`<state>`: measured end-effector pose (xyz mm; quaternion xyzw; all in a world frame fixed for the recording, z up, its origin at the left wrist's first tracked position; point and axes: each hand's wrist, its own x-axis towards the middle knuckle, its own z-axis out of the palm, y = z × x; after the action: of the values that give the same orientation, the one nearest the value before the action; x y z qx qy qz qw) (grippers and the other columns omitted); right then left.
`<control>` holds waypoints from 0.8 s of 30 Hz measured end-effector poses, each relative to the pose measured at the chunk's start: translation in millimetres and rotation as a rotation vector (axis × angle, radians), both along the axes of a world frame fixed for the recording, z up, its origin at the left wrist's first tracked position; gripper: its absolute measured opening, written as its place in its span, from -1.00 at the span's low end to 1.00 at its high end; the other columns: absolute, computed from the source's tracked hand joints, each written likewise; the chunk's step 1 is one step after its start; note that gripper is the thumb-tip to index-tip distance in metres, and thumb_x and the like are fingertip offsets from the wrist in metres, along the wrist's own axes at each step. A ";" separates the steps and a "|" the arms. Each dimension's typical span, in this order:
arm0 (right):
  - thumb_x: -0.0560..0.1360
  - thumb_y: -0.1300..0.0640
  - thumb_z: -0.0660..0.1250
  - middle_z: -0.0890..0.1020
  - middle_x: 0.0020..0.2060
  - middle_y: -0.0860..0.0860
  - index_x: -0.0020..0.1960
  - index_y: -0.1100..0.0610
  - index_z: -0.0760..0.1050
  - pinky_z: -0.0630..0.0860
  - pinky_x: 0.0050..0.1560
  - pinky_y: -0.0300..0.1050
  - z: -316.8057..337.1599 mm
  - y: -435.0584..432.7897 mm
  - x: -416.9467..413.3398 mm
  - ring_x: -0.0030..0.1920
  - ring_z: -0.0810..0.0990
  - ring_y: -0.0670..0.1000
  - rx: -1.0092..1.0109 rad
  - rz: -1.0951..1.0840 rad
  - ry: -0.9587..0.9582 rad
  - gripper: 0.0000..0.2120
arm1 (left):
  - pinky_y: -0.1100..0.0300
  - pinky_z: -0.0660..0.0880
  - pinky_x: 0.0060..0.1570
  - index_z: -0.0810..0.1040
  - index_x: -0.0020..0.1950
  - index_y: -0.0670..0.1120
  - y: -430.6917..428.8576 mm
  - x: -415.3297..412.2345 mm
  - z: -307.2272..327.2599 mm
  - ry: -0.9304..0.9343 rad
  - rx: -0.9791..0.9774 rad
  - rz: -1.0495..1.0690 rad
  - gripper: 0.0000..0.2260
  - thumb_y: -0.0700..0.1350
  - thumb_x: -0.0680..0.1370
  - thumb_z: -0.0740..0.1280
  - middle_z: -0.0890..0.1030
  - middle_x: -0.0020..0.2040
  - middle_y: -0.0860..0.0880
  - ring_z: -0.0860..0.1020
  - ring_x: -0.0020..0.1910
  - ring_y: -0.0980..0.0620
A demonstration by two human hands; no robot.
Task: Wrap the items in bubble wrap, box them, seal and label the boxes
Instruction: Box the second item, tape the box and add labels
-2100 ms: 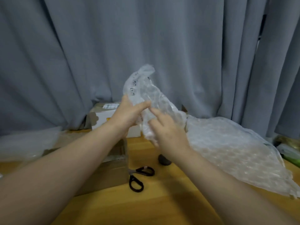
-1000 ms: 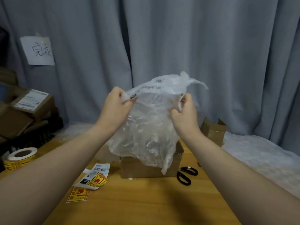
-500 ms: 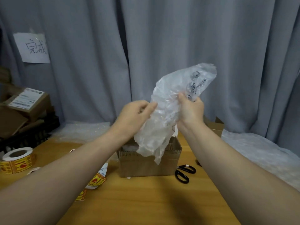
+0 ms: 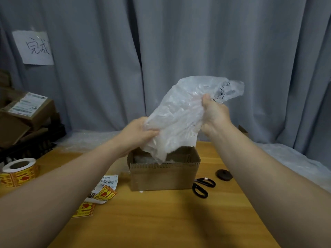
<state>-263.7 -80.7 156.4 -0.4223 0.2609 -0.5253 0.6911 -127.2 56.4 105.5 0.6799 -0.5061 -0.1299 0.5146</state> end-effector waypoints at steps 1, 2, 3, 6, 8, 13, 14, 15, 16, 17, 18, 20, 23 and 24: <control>0.54 0.11 0.34 0.60 0.11 0.13 0.30 0.23 0.42 0.60 0.03 0.16 -1.5 -5.8 -1.9 0.03 0.65 0.15 0.014 -0.041 0.011 -0.63 | 0.21 0.56 -0.20 0.51 0.04 -0.09 1.3 7.5 -3.5 -0.068 0.022 0.070 -0.87 -0.13 0.52 0.36 0.64 -0.10 -0.02 0.63 -0.14 0.04; 0.54 0.13 0.34 0.59 0.10 0.11 0.28 0.20 0.43 0.59 0.07 0.15 -3.1 -11.0 -4.5 0.07 0.63 0.14 0.021 -0.094 0.004 -0.65 | 0.17 0.56 -0.20 0.48 -0.01 -0.10 2.3 16.3 -8.3 -0.147 0.049 0.140 -0.90 -0.13 0.53 0.35 0.63 -0.14 -0.05 0.62 -0.16 0.00; 0.53 0.13 0.34 0.60 0.05 0.08 0.19 0.17 0.46 0.57 0.11 0.11 -4.4 -19.1 -6.3 0.07 0.61 0.12 0.003 -0.180 -0.008 -0.75 | 0.15 0.55 -0.19 0.46 -0.06 -0.09 4.2 23.5 -12.7 -0.209 0.081 0.198 -0.91 -0.14 0.52 0.35 0.63 -0.18 -0.06 0.62 -0.16 -0.02; 0.53 0.15 0.32 0.55 -0.24 -0.02 -0.15 0.15 0.44 0.53 -0.05 -0.12 -1.8 -24.9 -16.0 -0.12 0.57 -0.01 -0.183 -0.434 0.011 -0.88 | 0.26 0.48 -0.20 0.48 -0.09 -0.01 10.8 35.4 -27.6 -0.367 0.191 0.227 -0.93 -0.08 0.52 0.35 0.61 -0.18 -0.01 0.58 -0.16 0.06; 0.53 0.18 0.34 0.45 -0.37 -0.05 -0.27 0.22 0.40 0.45 -0.20 -0.17 -0.5 -17.2 -16.9 -0.27 0.46 -0.06 -0.403 -0.483 -0.043 -0.76 | 0.28 0.49 -0.15 0.52 -0.07 0.02 15.2 34.6 -32.1 -0.438 0.292 0.125 -0.91 0.01 0.51 0.35 0.59 -0.15 0.04 0.55 -0.15 0.14; 0.50 0.27 0.30 0.43 -0.26 -0.10 -0.21 0.06 0.54 0.35 -0.17 -0.18 -30.6 19.5 10.4 -0.20 0.43 -0.07 -1.139 -0.424 0.244 -0.83 | 0.04 0.32 0.31 0.38 0.33 0.08 20.7 39.6 -48.4 -0.621 0.707 0.004 -0.40 0.37 0.40 0.28 0.45 0.20 0.12 0.42 0.17 0.11; 0.45 0.32 0.32 0.46 -0.18 -0.03 -0.08 0.12 0.61 0.39 -0.12 -0.12 -45.0 23.6 16.0 -0.12 0.46 0.03 -1.245 -0.421 0.369 -0.84 | 0.00 0.26 0.36 0.31 0.40 0.09 21.9 40.9 -54.4 -0.635 0.698 0.017 -0.29 0.44 0.36 0.24 0.42 0.26 0.11 0.39 0.25 0.08; 0.40 0.36 0.35 0.47 -0.14 0.02 0.02 0.14 0.63 0.40 -0.11 -0.07 -60.2 27.0 21.5 -0.08 0.46 0.09 -1.330 -0.403 0.486 -0.75 | 0.03 0.28 0.36 0.27 0.43 0.09 23.8 41.7 -60.4 -0.577 0.619 0.015 -0.24 0.47 0.34 0.22 0.40 0.30 0.12 0.37 0.29 0.08; 0.37 0.37 0.37 0.47 -0.13 0.05 0.08 0.12 0.63 0.40 -0.10 -0.05 -76.2 32.3 26.3 -0.07 0.43 0.11 -1.400 -0.381 0.610 -0.67 | 0.14 0.34 0.31 0.27 0.43 0.09 26.8 40.5 -64.6 -0.435 0.488 -0.005 -0.26 0.45 0.36 0.23 0.40 0.30 0.13 0.38 0.30 0.10; 0.38 0.35 0.38 0.45 -0.11 0.05 0.12 0.07 0.62 0.38 -0.08 -0.03 -91.2 38.2 30.3 -0.06 0.40 0.10 -1.433 -0.361 0.759 -0.63 | 0.27 0.38 0.23 0.30 0.41 0.08 30.2 37.1 -67.1 -0.278 0.354 -0.018 -0.29 0.41 0.37 0.26 0.43 0.28 0.15 0.40 0.29 0.13; 0.41 0.32 0.37 0.43 -0.09 0.04 0.17 0.01 0.60 0.37 -0.03 -0.03 -104.1 43.1 33.8 -0.02 0.37 0.08 -1.422 -0.323 0.913 -0.62 | 0.32 0.41 0.17 0.33 0.40 0.05 33.4 32.6 -68.5 -0.154 0.229 -0.009 -0.31 0.37 0.37 0.28 0.47 0.26 0.15 0.43 0.26 0.16; 0.49 0.25 0.30 0.44 0.00 0.02 0.30 -0.05 0.50 0.35 0.10 -0.04 -120.9 48.9 38.8 0.07 0.37 0.07 -1.297 -0.169 1.162 -0.58 | 0.40 0.43 0.09 0.37 0.36 -0.02 35.6 29.3 -70.5 -0.046 0.069 0.076 -0.40 0.28 0.42 0.29 0.52 0.19 0.16 0.48 0.16 0.22; 0.54 0.07 0.22 0.51 0.14 0.07 0.38 0.00 0.37 0.42 0.07 -0.01 -122.4 55.0 43.6 0.17 0.47 0.13 -1.201 0.006 1.280 -0.60 | 0.32 0.48 0.01 0.35 0.27 0.04 34.2 28.8 -67.8 -0.013 -0.023 0.126 -0.57 0.16 0.47 0.31 0.53 0.01 0.20 0.52 -0.01 0.24; 0.56 0.00 0.19 0.52 0.16 0.08 0.37 0.03 0.34 0.43 0.01 -0.02 -120.6 56.6 45.5 0.17 0.49 0.14 -1.210 0.059 1.300 -0.60 | 0.21 0.50 0.04 0.35 0.30 0.03 31.7 29.6 -66.1 -0.030 -0.041 0.119 -0.57 0.14 0.49 0.31 0.56 0.03 0.14 0.55 -0.01 0.19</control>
<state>-218.2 -24.0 35.8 -0.9366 0.2683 -0.2115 0.0782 -97.6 88.1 39.4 0.6999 -0.4752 -0.0785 0.5274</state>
